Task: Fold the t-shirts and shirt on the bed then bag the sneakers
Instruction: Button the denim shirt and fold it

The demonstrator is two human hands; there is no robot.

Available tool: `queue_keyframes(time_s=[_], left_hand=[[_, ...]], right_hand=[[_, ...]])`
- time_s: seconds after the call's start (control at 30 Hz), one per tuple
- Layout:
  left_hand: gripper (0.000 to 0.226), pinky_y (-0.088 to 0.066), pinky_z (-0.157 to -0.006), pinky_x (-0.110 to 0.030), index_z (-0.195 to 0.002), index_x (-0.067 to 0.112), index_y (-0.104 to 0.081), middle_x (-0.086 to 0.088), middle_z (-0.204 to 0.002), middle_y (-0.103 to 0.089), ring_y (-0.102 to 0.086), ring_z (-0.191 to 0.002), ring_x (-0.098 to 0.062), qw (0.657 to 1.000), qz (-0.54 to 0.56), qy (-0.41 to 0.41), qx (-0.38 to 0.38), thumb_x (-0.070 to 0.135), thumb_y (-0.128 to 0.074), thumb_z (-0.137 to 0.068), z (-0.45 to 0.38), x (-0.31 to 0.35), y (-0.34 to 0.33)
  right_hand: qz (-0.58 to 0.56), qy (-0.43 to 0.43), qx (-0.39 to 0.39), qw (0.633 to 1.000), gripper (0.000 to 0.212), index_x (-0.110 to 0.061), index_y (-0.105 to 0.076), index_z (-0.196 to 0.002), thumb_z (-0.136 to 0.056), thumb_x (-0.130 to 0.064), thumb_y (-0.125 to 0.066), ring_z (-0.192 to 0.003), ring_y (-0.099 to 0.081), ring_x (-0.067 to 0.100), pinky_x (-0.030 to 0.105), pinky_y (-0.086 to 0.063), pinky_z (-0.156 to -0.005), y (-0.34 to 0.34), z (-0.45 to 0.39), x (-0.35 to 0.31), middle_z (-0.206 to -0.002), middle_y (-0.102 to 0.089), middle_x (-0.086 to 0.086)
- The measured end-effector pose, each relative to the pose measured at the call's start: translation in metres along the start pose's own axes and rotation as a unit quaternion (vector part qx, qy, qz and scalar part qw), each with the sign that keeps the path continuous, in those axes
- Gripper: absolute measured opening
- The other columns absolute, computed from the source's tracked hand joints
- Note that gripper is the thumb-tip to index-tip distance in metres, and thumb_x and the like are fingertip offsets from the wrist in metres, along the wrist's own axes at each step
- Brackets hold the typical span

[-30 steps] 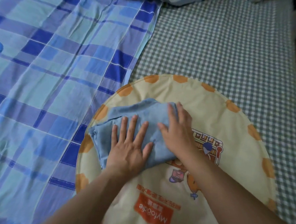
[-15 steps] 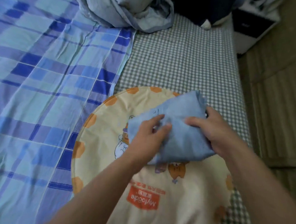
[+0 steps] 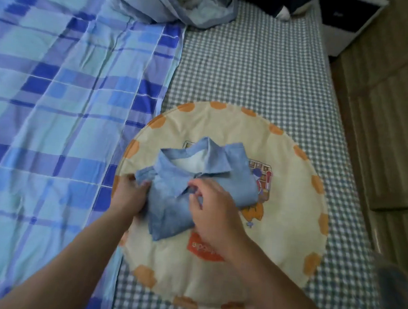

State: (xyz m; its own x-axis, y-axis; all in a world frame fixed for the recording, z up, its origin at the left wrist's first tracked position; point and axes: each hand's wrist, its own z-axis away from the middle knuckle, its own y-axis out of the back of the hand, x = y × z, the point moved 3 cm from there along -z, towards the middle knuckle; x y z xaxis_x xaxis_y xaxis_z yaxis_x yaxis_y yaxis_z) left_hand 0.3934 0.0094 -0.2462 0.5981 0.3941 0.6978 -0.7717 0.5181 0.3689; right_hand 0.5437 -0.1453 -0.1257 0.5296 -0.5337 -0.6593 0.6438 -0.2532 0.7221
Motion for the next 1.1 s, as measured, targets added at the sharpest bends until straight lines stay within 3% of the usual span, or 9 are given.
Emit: queue_keyframes(time_s=[0.17, 0.37, 0.5, 0.63, 0.73, 0.8, 0.9, 1.03, 1.1], left_hand=[[0.062, -0.031, -0.115, -0.048, -0.152, 0.015, -0.039, -0.02, -0.147, -0.04, -0.041, -0.135, -0.039, 0.979, -0.148, -0.074, 0.116, 0.042, -0.055, -0.099, 0.035, 0.042, -0.005], [0.031, -0.037, -0.101, -0.049, -0.113, 0.007, -0.056, -0.023, -0.126, -0.05, -0.045, -0.118, -0.042, 0.936, -0.283, -0.143, 0.154, 0.035, -0.051, -0.102, 0.004, 0.047, -0.02], [0.021, -0.039, -0.073, -0.042, -0.089, 0.018, -0.044, -0.005, -0.095, -0.055, -0.053, -0.091, -0.033, 0.93, -0.27, -0.186, 0.164, 0.034, -0.05, -0.102, -0.015, 0.048, -0.017], [0.013, -0.036, -0.073, -0.038, -0.091, 0.022, -0.046, 0.003, -0.085, -0.056, -0.054, -0.086, -0.027, 0.952, -0.21, -0.131, 0.183, 0.031, -0.049, -0.1, -0.024, 0.055, -0.024], [0.024, -0.04, -0.093, -0.046, -0.119, 0.018, -0.056, -0.011, -0.119, -0.059, -0.053, -0.115, -0.037, 0.936, -0.202, -0.117, 0.263, 0.016, -0.049, -0.096, -0.002, 0.068, -0.022], [0.039, -0.031, -0.11, -0.052, -0.135, 0.017, -0.057, -0.016, -0.141, -0.05, -0.043, -0.134, -0.039, 0.872, -0.272, -0.251, 0.32, 0.019, -0.052, -0.096, 0.036, 0.078, -0.036], [0.053, -0.01, -0.123, -0.056, -0.154, 0.034, -0.04, -0.01, -0.165, -0.027, -0.013, -0.155, -0.035, 0.821, -0.434, -0.34, 0.151, 0.048, -0.04, -0.103, 0.07, 0.07, -0.091], [0.067, 0.012, -0.122, -0.06, -0.156, 0.048, 0.015, 0.007, -0.168, 0.019, 0.032, -0.15, -0.027, 0.873, -0.444, -0.187, 0.075, 0.069, -0.014, -0.099, 0.043, 0.033, -0.118], [0.068, 0.015, -0.121, -0.059, -0.153, 0.049, 0.022, 0.008, -0.166, 0.026, 0.036, -0.148, -0.025, 0.885, -0.418, -0.184, 0.091, 0.068, -0.016, -0.1, 0.037, 0.03, -0.122]], right_hand=[[0.079, -0.068, 0.089, 0.991, 0.044, -0.014, -0.056, -0.137, -0.094, -0.02, -0.063, -0.128, -0.044, 0.022, 0.028, -0.035, -0.106, 0.065, -0.028, 0.108, -0.14, -0.046, 0.002], [0.116, -0.01, -0.056, 0.992, 0.056, -0.019, -0.035, -0.155, -0.104, -0.041, -0.043, -0.149, -0.019, 0.024, 0.035, -0.016, -0.122, 0.052, -0.13, 0.13, -0.162, -0.028, 0.0], [0.126, 0.006, -0.075, 0.989, 0.035, -0.011, -0.061, -0.123, -0.105, -0.036, -0.044, -0.122, -0.046, 0.034, 0.042, -0.037, -0.103, 0.017, -0.171, 0.131, -0.129, -0.055, 0.013], [0.076, -0.002, 0.003, 0.997, 0.027, -0.002, -0.06, -0.094, -0.103, -0.023, -0.045, -0.095, -0.057, 0.036, 0.046, -0.042, -0.081, 0.006, -0.183, 0.139, -0.1, -0.062, 0.015], [0.105, 0.004, -0.001, 0.994, 0.029, -0.004, -0.06, -0.09, -0.103, -0.027, -0.046, -0.09, -0.058, 0.034, 0.039, -0.037, -0.071, 0.006, -0.186, 0.136, -0.096, -0.065, 0.014], [0.131, 0.007, -0.022, 0.991, 0.03, -0.006, -0.061, -0.091, -0.103, -0.03, -0.047, -0.091, -0.059, 0.034, 0.036, -0.033, -0.068, 0.006, -0.188, 0.136, -0.095, -0.065, 0.013], [0.124, 0.006, -0.021, 0.992, 0.027, -0.01, -0.064, -0.098, -0.102, -0.032, -0.049, -0.095, -0.058, 0.035, 0.036, -0.037, -0.071, 0.009, -0.187, 0.132, -0.101, -0.06, 0.013], [-0.043, -0.135, 0.074, 0.987, 0.048, -0.015, -0.056, -0.133, -0.098, -0.049, -0.053, -0.119, -0.055, 0.027, 0.037, -0.045, -0.099, 0.032, -0.151, 0.143, -0.133, -0.054, 0.009], [-0.149, -0.227, 0.041, 0.962, 0.052, -0.014, -0.066, -0.117, -0.091, -0.057, -0.056, -0.111, -0.065, 0.029, 0.044, -0.053, -0.094, 0.036, -0.12, 0.157, -0.119, -0.068, 0.008]])
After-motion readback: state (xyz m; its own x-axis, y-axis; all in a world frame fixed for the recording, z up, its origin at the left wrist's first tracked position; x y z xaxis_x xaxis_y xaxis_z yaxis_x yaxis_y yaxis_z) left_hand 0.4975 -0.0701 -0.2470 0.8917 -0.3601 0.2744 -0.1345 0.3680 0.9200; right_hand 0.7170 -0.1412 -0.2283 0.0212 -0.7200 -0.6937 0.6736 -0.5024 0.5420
